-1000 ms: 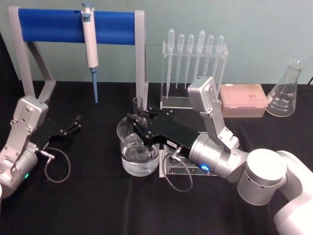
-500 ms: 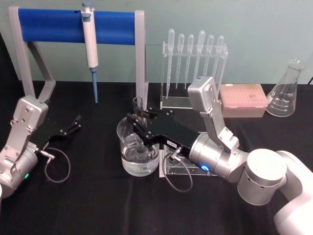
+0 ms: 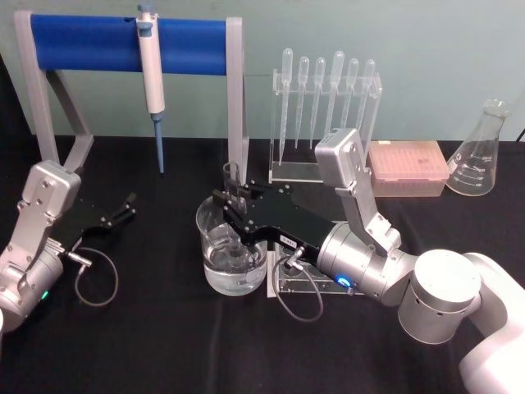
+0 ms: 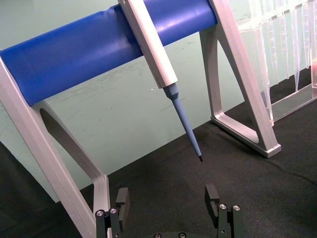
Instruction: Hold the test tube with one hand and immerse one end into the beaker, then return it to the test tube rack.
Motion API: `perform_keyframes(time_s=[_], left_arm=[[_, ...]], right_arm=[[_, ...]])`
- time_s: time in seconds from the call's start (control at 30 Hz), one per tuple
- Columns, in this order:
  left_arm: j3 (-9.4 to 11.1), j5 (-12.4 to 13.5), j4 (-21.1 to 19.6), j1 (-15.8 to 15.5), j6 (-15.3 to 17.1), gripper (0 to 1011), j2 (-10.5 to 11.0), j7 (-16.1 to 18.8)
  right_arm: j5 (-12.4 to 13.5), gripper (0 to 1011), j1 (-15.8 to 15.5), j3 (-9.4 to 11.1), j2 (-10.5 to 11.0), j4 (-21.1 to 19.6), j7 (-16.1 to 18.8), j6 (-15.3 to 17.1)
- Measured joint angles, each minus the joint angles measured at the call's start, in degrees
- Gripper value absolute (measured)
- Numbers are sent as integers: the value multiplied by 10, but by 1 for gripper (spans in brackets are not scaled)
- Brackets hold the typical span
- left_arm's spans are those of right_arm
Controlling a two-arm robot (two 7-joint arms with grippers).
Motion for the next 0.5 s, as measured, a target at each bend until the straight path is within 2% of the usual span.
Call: perform_keyframes(time_s=[0.5], left_arm=[[0,0,0,0,0,1000,0,0]], right_arm=[[0,225,0,0,0,0,0,0]])
